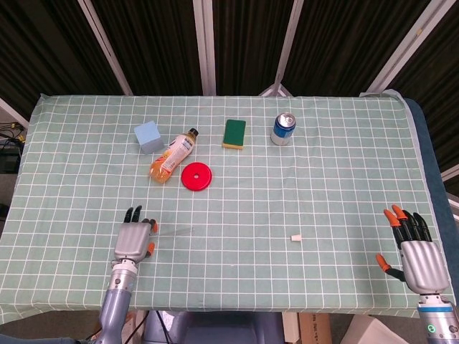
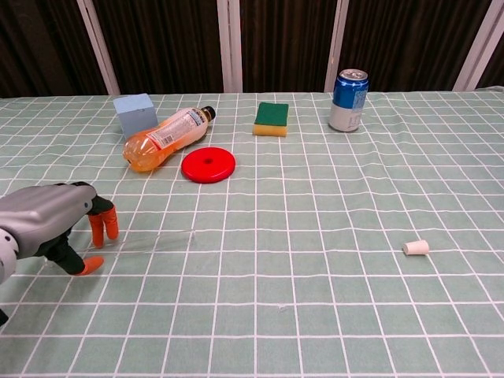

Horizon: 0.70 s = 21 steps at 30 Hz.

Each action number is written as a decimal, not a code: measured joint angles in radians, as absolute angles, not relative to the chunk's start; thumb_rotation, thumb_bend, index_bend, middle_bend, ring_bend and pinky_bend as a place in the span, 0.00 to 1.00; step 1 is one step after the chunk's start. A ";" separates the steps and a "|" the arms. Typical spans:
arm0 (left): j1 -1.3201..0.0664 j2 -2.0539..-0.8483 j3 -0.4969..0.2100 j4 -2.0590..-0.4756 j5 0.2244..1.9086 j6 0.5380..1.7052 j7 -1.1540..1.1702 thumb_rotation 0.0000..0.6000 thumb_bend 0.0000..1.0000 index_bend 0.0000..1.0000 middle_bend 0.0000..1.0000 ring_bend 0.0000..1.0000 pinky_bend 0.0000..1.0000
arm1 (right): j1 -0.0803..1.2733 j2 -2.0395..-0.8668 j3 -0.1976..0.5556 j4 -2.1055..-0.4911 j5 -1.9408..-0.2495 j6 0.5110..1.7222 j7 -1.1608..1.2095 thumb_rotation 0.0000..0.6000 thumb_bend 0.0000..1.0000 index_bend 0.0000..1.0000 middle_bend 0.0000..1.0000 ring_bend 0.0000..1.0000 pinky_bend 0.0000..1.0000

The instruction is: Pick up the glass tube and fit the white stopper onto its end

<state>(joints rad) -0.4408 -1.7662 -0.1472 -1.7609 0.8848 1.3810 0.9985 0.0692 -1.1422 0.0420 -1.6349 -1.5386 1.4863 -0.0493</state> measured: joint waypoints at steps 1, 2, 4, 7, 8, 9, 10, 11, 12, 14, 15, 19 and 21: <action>-0.443 -1.768 -0.147 -1.760 0.881 1.383 1.000 1.00 0.45 0.43 0.40 0.05 0.00 | 0.069 -1.142 0.042 -1.635 -1.538 1.486 -0.049 1.00 0.31 0.00 0.00 0.00 0.00; -0.445 -1.770 -0.146 -1.759 0.878 1.384 1.000 1.00 0.45 0.43 0.40 0.05 0.00 | 0.069 -1.142 0.042 -1.635 -1.538 1.486 -0.049 1.00 0.31 0.00 0.00 0.00 0.00; -0.448 -1.773 -0.145 -1.756 0.873 1.386 1.000 1.00 0.45 0.43 0.40 0.05 0.00 | 0.069 -1.142 0.042 -1.636 -1.538 1.487 -0.048 1.00 0.31 0.00 0.00 0.00 0.00; -0.452 -1.779 -0.142 -1.753 0.863 1.388 1.001 1.00 0.45 0.43 0.40 0.05 0.00 | 0.068 -1.142 0.043 -1.638 -1.535 1.487 -0.047 1.00 0.31 0.00 0.00 0.00 0.00; -0.454 -1.781 -0.141 -1.752 0.861 1.389 1.000 1.00 0.45 0.43 0.40 0.05 0.00 | 0.068 -1.142 0.043 -1.639 -1.534 1.487 -0.047 1.00 0.31 0.00 0.00 0.00 0.00; -0.455 -1.783 -0.140 -1.751 0.860 1.390 1.000 1.00 0.45 0.43 0.41 0.06 0.00 | 0.068 -1.142 0.043 -1.639 -1.534 1.487 -0.047 1.00 0.31 0.00 0.00 0.00 0.00; -0.457 -1.785 -0.139 -1.749 0.859 1.391 0.998 1.00 0.45 0.44 0.41 0.06 0.00 | 0.068 -1.142 0.043 -1.639 -1.534 1.487 -0.046 1.00 0.31 0.00 0.00 0.00 0.00; -0.458 -1.786 -0.138 -1.748 0.859 1.392 0.997 1.00 0.46 0.44 0.41 0.06 0.00 | 0.068 -1.142 0.043 -1.639 -1.534 1.487 -0.046 1.00 0.31 0.00 0.00 0.00 0.00; -0.459 -1.787 -0.138 -1.747 0.858 1.392 0.996 1.00 0.46 0.44 0.42 0.06 0.00 | 0.068 -1.142 0.043 -1.639 -1.534 1.487 -0.046 1.00 0.31 0.00 0.00 0.00 0.00; -0.461 -1.789 -0.137 -1.745 0.856 1.393 0.994 1.00 0.47 0.44 0.42 0.06 0.00 | 0.067 -1.142 0.043 -1.640 -1.533 1.487 -0.045 1.00 0.31 0.00 0.00 0.00 0.00; -0.462 -1.790 -0.137 -1.743 0.855 1.394 0.991 1.00 0.48 0.44 0.42 0.06 0.00 | 0.067 -1.142 0.043 -1.640 -1.532 1.487 -0.046 1.00 0.31 0.00 0.00 0.00 0.00; -0.466 -1.792 -0.134 -1.734 0.853 1.394 0.981 1.00 0.50 0.44 0.43 0.06 0.00 | 0.067 -1.142 0.044 -1.642 -1.530 1.485 -0.047 1.00 0.31 0.00 0.00 0.00 0.00; -0.467 -1.791 -0.132 -1.731 0.851 1.394 0.979 1.00 0.51 0.44 0.43 0.06 0.00 | 0.067 -1.142 0.044 -1.642 -1.529 1.486 -0.047 1.00 0.31 0.00 0.00 0.00 0.00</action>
